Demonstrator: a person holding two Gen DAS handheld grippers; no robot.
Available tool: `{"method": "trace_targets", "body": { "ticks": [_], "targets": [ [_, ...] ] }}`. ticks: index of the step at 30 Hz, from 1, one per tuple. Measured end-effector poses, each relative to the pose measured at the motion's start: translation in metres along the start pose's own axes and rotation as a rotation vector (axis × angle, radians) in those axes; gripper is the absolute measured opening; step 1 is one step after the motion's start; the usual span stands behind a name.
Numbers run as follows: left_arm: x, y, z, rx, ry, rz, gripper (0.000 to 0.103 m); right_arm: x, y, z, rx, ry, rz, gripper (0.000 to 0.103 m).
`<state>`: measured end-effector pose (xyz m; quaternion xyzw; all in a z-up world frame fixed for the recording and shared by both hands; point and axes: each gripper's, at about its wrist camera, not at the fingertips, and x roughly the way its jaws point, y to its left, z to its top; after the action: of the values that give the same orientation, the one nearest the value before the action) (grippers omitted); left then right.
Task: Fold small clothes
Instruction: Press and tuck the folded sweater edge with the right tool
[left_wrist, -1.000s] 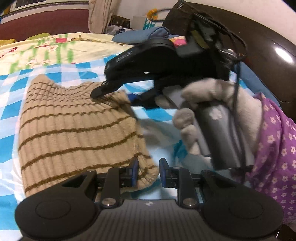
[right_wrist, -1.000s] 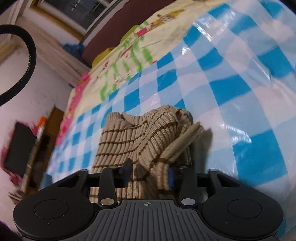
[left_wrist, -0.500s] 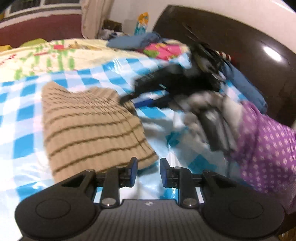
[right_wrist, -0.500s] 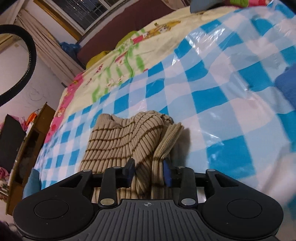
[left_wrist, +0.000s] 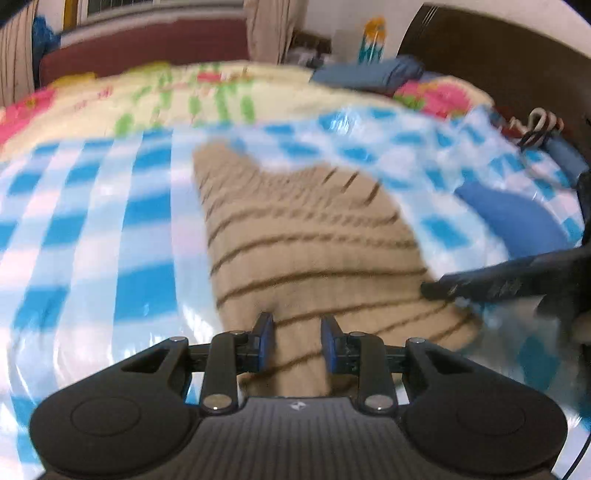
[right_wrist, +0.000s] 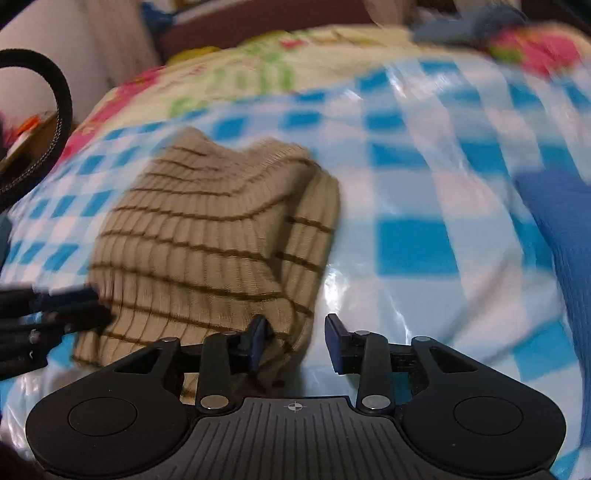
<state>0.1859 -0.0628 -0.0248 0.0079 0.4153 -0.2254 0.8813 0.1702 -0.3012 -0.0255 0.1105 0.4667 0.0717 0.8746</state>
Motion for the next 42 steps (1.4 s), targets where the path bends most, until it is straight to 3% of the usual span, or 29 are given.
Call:
{"method": "trace_targets", "body": {
  "ticks": [2,5,8,11,15,18,20,23,27,29,31,33,38,42],
  "targets": [
    [-0.008,0.003,-0.006,-0.007,-0.005,-0.011,0.033,-0.010,-0.010,0.002,0.078,-0.010,0.063,0.034],
    [-0.025,0.009,-0.005,-0.021,-0.053,-0.016,0.034,-0.030,-0.006,0.011,0.074,-0.101,0.077,0.038],
    [-0.030,0.020,0.004,-0.055,-0.094,0.000,0.042,-0.024,-0.006,0.024,0.118,-0.123,0.135,0.056],
    [-0.020,0.035,0.014,-0.101,-0.101,0.022,0.044,-0.003,-0.006,0.030,0.149,-0.115,0.114,0.059],
    [0.002,0.050,0.022,-0.170,-0.080,-0.015,0.048,0.023,-0.015,0.036,0.239,-0.096,0.092,0.059],
    [0.008,0.048,0.025,-0.141,-0.083,-0.035,0.056,0.025,-0.025,0.032,0.312,-0.095,0.143,0.060],
    [0.013,0.048,0.025,-0.123,-0.083,-0.017,0.068,0.033,-0.027,0.031,0.311,-0.062,0.167,0.061],
    [0.013,0.056,0.025,-0.178,-0.088,-0.055,0.068,0.037,-0.030,0.033,0.335,-0.052,0.217,0.064],
    [0.035,0.055,0.029,-0.236,-0.030,-0.136,0.069,0.049,-0.024,0.036,0.332,-0.018,0.251,0.070],
    [0.041,0.055,0.029,-0.263,-0.023,-0.142,0.066,0.053,-0.020,0.037,0.332,-0.013,0.242,0.067],
    [0.035,0.055,0.026,-0.280,-0.041,-0.160,0.055,0.052,-0.016,0.036,0.345,0.000,0.267,0.048],
    [0.024,0.056,0.018,-0.263,-0.045,-0.170,0.050,0.049,-0.008,0.033,0.333,0.008,0.276,0.044],
    [-0.023,0.070,-0.012,-0.258,-0.033,-0.158,0.048,0.042,0.028,0.015,0.290,0.056,0.352,0.040],
    [-0.058,0.097,-0.042,-0.270,-0.005,-0.077,0.049,0.042,0.068,-0.004,0.202,0.116,0.414,0.040]
  ]
}}
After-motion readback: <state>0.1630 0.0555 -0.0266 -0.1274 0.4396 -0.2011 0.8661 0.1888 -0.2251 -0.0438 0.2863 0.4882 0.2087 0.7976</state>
